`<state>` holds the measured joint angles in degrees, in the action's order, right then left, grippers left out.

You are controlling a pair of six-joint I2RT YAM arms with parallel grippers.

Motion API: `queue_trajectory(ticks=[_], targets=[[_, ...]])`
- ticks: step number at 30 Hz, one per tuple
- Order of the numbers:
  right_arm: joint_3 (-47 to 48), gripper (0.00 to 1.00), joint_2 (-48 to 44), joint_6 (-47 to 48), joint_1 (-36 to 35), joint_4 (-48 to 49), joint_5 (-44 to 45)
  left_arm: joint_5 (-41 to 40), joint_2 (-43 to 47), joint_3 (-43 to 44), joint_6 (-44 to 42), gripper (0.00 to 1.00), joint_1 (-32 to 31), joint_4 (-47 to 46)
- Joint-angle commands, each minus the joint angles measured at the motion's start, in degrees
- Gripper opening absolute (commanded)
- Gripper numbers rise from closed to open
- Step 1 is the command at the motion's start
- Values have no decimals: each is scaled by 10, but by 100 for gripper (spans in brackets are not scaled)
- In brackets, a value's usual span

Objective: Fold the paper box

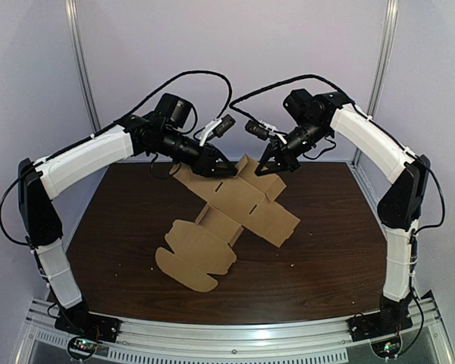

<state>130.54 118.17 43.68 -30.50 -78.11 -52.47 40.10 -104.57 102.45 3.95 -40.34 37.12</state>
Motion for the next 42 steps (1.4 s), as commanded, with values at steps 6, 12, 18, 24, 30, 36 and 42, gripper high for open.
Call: queue_trajectory(ticks=[6,12,18,24,30,36,42], targets=[[-14,3,-54,45,-31,-253,-54,14,-24,25,9,33,-4,-54],[-17,3,-60,49,-37,-253,-53,-8,-18,25,7,36,-4,-65],[-16,2,-48,41,-37,-253,-39,-50,18,26,-27,26,-4,-46],[-10,2,-40,39,-37,-253,-40,-60,28,46,-79,23,-4,11],[2,3,-35,36,-37,-253,-52,-30,8,45,-90,32,-4,30],[3,2,-36,39,-37,-250,-83,17,-14,46,-82,32,-3,26],[2,3,-34,15,-37,-226,-98,60,-31,56,-70,24,-4,19]])
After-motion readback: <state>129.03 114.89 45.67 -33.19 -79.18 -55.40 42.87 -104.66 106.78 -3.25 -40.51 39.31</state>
